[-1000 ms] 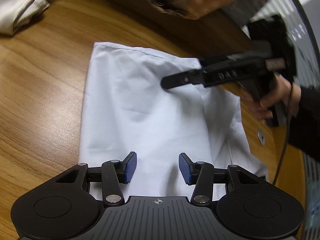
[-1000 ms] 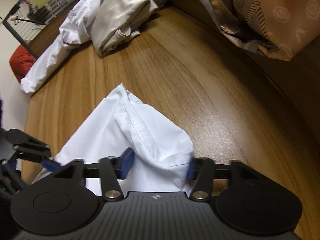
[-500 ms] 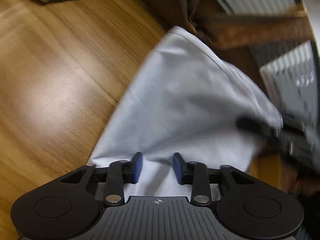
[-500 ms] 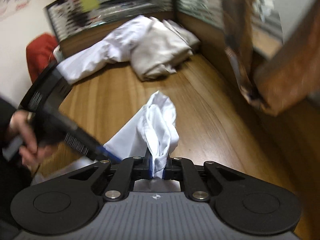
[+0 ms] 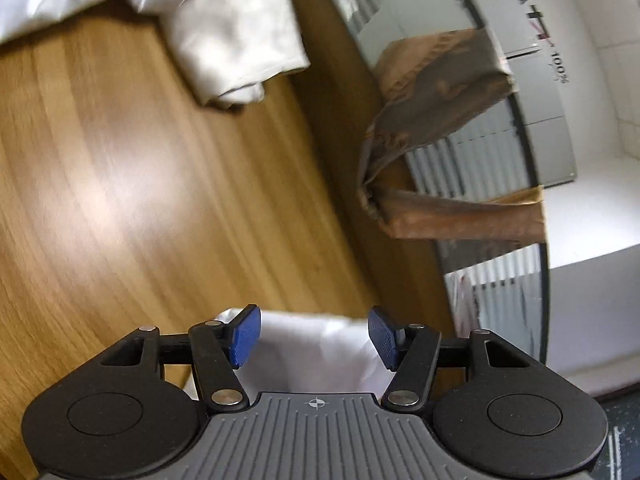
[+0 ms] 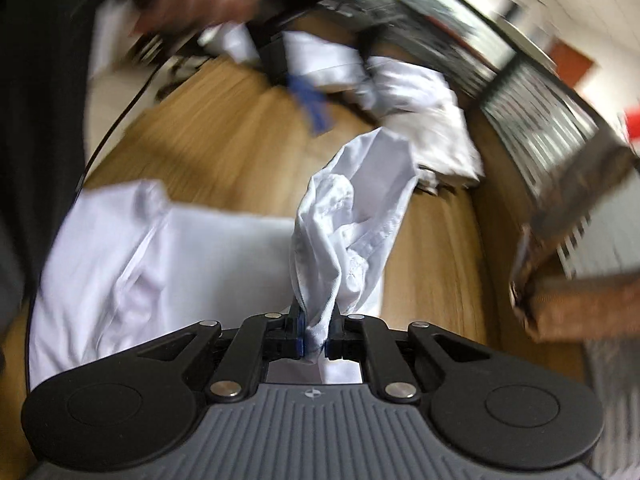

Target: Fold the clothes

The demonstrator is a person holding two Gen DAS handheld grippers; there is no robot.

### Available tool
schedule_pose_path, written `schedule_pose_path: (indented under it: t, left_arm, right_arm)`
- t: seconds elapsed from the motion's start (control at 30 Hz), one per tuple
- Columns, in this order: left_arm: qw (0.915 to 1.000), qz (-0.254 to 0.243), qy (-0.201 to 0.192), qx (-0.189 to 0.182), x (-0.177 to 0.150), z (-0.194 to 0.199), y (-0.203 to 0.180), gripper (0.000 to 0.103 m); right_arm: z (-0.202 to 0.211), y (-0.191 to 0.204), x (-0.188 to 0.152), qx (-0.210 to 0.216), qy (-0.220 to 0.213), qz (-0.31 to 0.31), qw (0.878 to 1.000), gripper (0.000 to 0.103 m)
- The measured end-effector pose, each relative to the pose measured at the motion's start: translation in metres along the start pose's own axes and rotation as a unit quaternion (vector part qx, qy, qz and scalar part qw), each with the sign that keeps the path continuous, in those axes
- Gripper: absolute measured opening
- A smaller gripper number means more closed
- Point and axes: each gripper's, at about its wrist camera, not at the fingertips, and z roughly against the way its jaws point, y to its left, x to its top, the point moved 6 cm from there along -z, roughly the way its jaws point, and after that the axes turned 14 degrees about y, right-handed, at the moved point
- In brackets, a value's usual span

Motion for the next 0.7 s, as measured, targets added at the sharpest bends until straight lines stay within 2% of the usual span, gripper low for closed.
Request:
schedule_pose_path:
  t: [0.07, 0.13, 0.2, 0.27, 0.33, 0.4, 0.47, 0.57, 0.63, 0.7]
  left_arm:
    - [0.9992, -0.038, 0.010, 0.008, 0.001, -0.009, -0.021, 0.061]
    - [0.9959, -0.082, 0.030, 0.026, 0.002, -0.033, -0.043, 0.059]
    - [0.9907, -0.109, 0.067, 0.045, -0.005, -0.054, -0.050, 0.049]
    - [0.9837, -0.128, 0.106, 0.068, -0.014, -0.075, -0.051, 0.043]
    - [0.9752, -0.139, 0.139, 0.100, -0.024, -0.090, -0.043, 0.042]
    - [0.9651, -0.153, 0.160, 0.140, -0.034, -0.100, -0.029, 0.033]
    - [0.9546, -0.167, 0.175, 0.174, -0.043, -0.107, -0.016, 0.032]
    - [0.9449, -0.187, 0.179, 0.200, -0.049, -0.106, 0.001, 0.031]
    - [0.9449, -0.194, 0.175, 0.197, -0.049, -0.101, 0.004, 0.032]
    - [0.9436, -0.206, 0.169, 0.196, -0.050, -0.095, -0.001, 0.038]
  right_arm:
    - [-0.004, 0.018, 0.001, -0.010, 0.006, 0.032, 0.999, 0.010]
    - [-0.008, 0.030, 0.002, -0.001, 0.010, 0.036, 0.999, 0.011]
    - [-0.014, 0.036, 0.001, 0.003, 0.015, 0.022, 1.000, 0.012]
    - [-0.020, 0.039, -0.001, 0.012, 0.019, 0.003, 1.000, 0.013]
    - [-0.024, 0.042, -0.003, 0.026, 0.021, -0.028, 0.999, 0.018]
    - [-0.022, 0.041, -0.007, 0.040, 0.022, -0.064, 0.997, 0.024]
    - [-0.017, 0.039, -0.013, 0.053, 0.024, -0.107, 0.993, 0.025]
    - [-0.003, 0.032, -0.024, 0.080, 0.018, -0.185, 0.979, 0.035]
    - [0.013, 0.022, -0.038, 0.100, 0.008, -0.253, 0.962, 0.039]
    - [0.029, 0.010, -0.055, 0.110, 0.002, -0.324, 0.940, 0.045]
